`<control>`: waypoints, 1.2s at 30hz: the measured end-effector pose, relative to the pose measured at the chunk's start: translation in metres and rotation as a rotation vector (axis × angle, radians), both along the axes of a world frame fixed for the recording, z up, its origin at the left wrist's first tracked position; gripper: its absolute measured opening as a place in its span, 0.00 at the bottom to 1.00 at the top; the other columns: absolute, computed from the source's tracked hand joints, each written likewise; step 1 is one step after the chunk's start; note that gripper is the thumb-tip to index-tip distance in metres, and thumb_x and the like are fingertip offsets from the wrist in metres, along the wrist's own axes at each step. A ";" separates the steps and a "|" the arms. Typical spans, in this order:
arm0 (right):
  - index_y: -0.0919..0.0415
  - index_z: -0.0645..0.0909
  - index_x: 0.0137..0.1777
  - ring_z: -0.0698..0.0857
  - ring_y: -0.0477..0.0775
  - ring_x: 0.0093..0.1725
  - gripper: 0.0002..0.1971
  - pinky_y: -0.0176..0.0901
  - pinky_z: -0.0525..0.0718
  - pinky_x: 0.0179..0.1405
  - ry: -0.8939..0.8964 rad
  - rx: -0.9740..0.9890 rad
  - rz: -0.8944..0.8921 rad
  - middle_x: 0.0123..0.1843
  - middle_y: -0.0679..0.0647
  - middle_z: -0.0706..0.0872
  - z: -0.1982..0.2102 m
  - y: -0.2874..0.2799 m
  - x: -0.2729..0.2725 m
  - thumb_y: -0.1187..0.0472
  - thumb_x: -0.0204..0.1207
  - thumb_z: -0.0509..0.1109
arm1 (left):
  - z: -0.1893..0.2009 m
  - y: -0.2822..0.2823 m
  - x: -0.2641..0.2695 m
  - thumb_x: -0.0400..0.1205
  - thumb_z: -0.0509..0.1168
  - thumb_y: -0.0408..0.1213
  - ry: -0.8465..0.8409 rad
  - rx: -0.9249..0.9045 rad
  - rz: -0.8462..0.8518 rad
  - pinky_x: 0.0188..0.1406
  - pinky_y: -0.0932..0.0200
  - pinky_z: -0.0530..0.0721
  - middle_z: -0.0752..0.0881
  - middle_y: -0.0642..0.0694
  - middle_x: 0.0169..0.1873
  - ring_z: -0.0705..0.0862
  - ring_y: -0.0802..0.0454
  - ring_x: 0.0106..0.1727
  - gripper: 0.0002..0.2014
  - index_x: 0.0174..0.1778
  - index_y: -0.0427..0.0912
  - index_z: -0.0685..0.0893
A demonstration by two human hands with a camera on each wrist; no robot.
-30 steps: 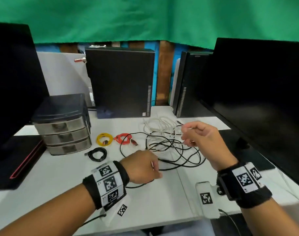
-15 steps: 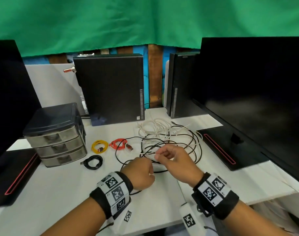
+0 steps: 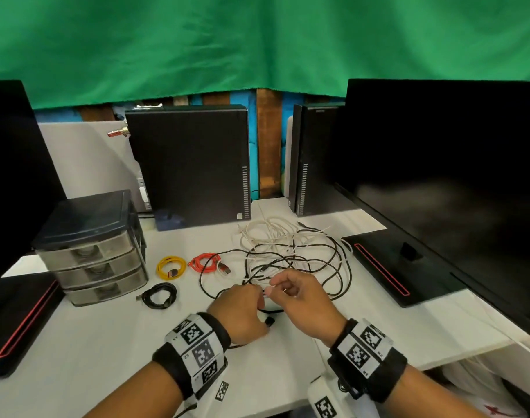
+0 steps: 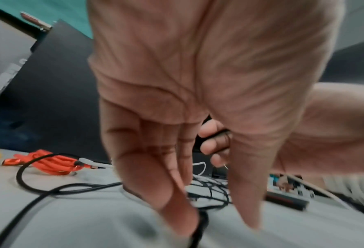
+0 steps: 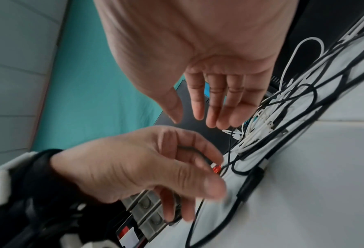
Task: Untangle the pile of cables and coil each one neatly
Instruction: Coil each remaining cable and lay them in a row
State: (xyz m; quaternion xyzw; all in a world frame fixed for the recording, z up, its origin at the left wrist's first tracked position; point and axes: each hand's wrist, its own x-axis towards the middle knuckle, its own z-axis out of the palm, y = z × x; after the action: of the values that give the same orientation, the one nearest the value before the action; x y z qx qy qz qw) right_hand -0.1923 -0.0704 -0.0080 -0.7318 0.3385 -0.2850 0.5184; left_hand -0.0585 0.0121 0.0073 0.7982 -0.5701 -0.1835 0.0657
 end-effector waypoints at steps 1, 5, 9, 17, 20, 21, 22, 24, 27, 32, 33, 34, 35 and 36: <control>0.57 0.86 0.49 0.81 0.42 0.39 0.04 0.38 0.82 0.47 -0.004 -0.001 0.008 0.42 0.50 0.86 -0.001 0.002 0.001 0.59 0.77 0.78 | -0.002 0.002 -0.001 0.73 0.74 0.53 -0.028 0.056 -0.016 0.50 0.59 0.81 0.83 0.51 0.52 0.83 0.51 0.56 0.23 0.61 0.49 0.80; 0.56 0.87 0.46 0.82 0.43 0.38 0.01 0.42 0.84 0.47 -0.025 -0.015 0.037 0.41 0.48 0.87 0.004 0.003 0.001 0.61 0.78 0.77 | -0.009 0.004 -0.012 0.79 0.69 0.44 -0.158 0.136 -0.038 0.54 0.55 0.82 0.83 0.44 0.60 0.83 0.46 0.60 0.16 0.60 0.44 0.81; 0.51 0.87 0.43 0.83 0.43 0.39 0.04 0.43 0.85 0.49 -0.017 -0.023 0.040 0.41 0.49 0.89 0.004 0.001 -0.002 0.61 0.78 0.76 | -0.006 0.002 -0.019 0.78 0.69 0.41 -0.181 0.137 -0.074 0.43 0.57 0.78 0.84 0.42 0.53 0.85 0.44 0.55 0.10 0.50 0.42 0.79; 0.55 0.81 0.61 0.88 0.49 0.56 0.14 0.38 0.84 0.59 -0.101 0.160 0.109 0.53 0.53 0.91 0.015 0.018 -0.002 0.48 0.82 0.70 | 0.033 0.010 0.003 0.74 0.73 0.27 0.646 -0.301 0.145 0.35 0.53 0.91 0.90 0.41 0.30 0.91 0.51 0.33 0.03 0.36 0.32 0.86; 0.61 0.83 0.55 0.88 0.54 0.37 0.12 0.46 0.88 0.52 -0.156 0.333 0.351 0.36 0.59 0.86 0.032 0.029 -0.005 0.53 0.88 0.63 | 0.058 0.024 0.015 0.75 0.73 0.18 0.856 -0.506 0.219 0.38 0.56 0.91 0.87 0.35 0.30 0.90 0.47 0.33 0.09 0.33 0.33 0.84; 0.61 0.83 0.53 0.84 0.51 0.29 0.09 0.46 0.88 0.45 -0.148 0.316 0.360 0.30 0.57 0.82 0.039 0.029 -0.007 0.57 0.88 0.64 | 0.064 0.030 0.020 0.75 0.74 0.18 0.890 -0.520 0.222 0.38 0.56 0.92 0.88 0.33 0.32 0.91 0.46 0.33 0.08 0.34 0.32 0.84; 0.60 0.84 0.51 0.79 0.48 0.25 0.07 0.42 0.85 0.37 -0.112 0.259 0.344 0.28 0.55 0.78 0.045 0.027 -0.009 0.60 0.87 0.65 | 0.070 0.035 0.025 0.74 0.75 0.18 0.908 -0.519 0.222 0.38 0.57 0.92 0.89 0.31 0.34 0.91 0.45 0.34 0.07 0.37 0.31 0.85; 0.59 0.87 0.49 0.73 0.49 0.27 0.06 0.35 0.77 0.30 0.006 0.054 0.313 0.29 0.52 0.78 0.059 0.021 -0.017 0.61 0.85 0.68 | 0.079 0.045 0.036 0.74 0.76 0.22 0.839 -0.490 0.206 0.38 0.58 0.92 0.91 0.33 0.36 0.92 0.46 0.35 0.05 0.42 0.30 0.88; 0.55 0.89 0.49 0.78 0.44 0.31 0.05 0.36 0.78 0.35 0.107 -0.259 0.304 0.32 0.45 0.85 0.084 0.008 -0.034 0.57 0.83 0.71 | 0.087 0.058 0.055 0.81 0.73 0.33 0.544 -0.396 0.124 0.38 0.64 0.89 0.91 0.49 0.32 0.88 0.58 0.33 0.06 0.49 0.47 0.93; 0.51 0.91 0.48 0.87 0.40 0.41 0.05 0.27 0.81 0.44 -0.008 -0.443 0.114 0.41 0.40 0.91 0.112 -0.015 -0.059 0.59 0.80 0.73 | 0.099 0.069 0.081 0.89 0.61 0.42 0.365 -0.319 0.073 0.40 0.55 0.79 0.81 0.55 0.25 0.76 0.59 0.29 0.17 0.39 0.57 0.92; 0.52 0.91 0.49 0.88 0.40 0.42 0.05 0.27 0.82 0.45 -0.045 -0.428 0.081 0.42 0.41 0.92 0.110 -0.017 -0.058 0.60 0.80 0.73 | 0.102 0.070 0.080 0.90 0.58 0.39 0.452 -0.306 0.065 0.42 0.54 0.79 0.81 0.53 0.27 0.77 0.57 0.31 0.18 0.40 0.51 0.91; 0.52 0.92 0.49 0.88 0.39 0.44 0.06 0.27 0.82 0.47 -0.076 -0.409 0.045 0.43 0.41 0.92 0.105 -0.019 -0.056 0.61 0.80 0.73 | 0.105 0.072 0.076 0.91 0.56 0.37 0.558 -0.307 0.056 0.43 0.55 0.80 0.82 0.50 0.28 0.78 0.55 0.31 0.19 0.39 0.44 0.88; 0.52 0.92 0.50 0.89 0.38 0.45 0.06 0.27 0.83 0.48 -0.100 -0.386 0.012 0.44 0.40 0.93 0.099 -0.020 -0.052 0.61 0.80 0.73 | 0.108 0.072 0.070 0.91 0.55 0.35 0.690 -0.332 0.051 0.41 0.56 0.82 0.82 0.46 0.28 0.79 0.53 0.32 0.19 0.37 0.40 0.85; 0.51 0.91 0.51 0.88 0.35 0.46 0.06 0.27 0.83 0.48 -0.103 -0.358 -0.015 0.44 0.39 0.93 0.091 -0.022 -0.047 0.61 0.81 0.72 | 0.111 0.073 0.063 0.90 0.56 0.35 0.857 -0.382 0.050 0.39 0.57 0.83 0.81 0.44 0.28 0.79 0.50 0.32 0.19 0.35 0.40 0.83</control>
State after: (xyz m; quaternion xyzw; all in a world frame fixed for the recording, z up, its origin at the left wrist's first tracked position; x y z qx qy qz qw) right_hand -0.2391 -0.0921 0.0826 -0.7942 0.2608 -0.3816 0.3946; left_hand 0.0042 0.0849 0.1182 0.6377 -0.4957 -0.3866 0.4451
